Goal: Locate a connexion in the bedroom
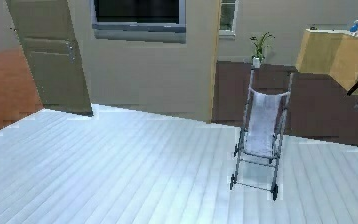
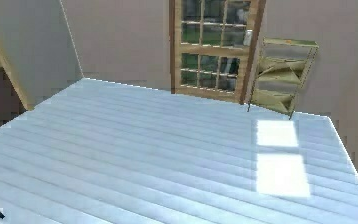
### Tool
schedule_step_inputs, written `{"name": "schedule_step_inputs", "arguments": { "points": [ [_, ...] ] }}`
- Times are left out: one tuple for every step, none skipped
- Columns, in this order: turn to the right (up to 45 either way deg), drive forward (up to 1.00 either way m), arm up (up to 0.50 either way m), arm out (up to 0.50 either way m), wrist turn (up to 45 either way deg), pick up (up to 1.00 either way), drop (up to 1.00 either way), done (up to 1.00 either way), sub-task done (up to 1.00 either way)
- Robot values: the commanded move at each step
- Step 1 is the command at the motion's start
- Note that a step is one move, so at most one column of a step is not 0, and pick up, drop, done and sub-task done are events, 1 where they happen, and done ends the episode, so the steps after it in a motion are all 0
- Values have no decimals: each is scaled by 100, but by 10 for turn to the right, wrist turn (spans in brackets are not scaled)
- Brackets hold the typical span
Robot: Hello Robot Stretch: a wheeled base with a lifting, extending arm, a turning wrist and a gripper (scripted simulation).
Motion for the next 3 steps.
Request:
{"name": "schedule_step_inputs", "arguments": {
  "points": [
    [-450,0,0,0,0,0,0,0,0],
    [-90,0,0,0,0,0,0,0,0],
    [0,15,0,0,0,0,0,0,0]
  ]
}}
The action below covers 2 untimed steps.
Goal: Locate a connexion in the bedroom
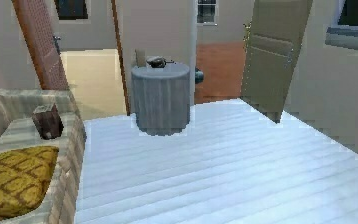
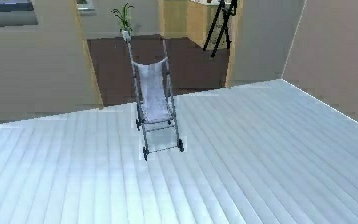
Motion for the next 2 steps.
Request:
{"name": "schedule_step_inputs", "arguments": {
  "points": [
    [-240,0,0,0,0,0,0,0,0],
    [0,100,0,0,0,0,0,0,0]
  ]
}}
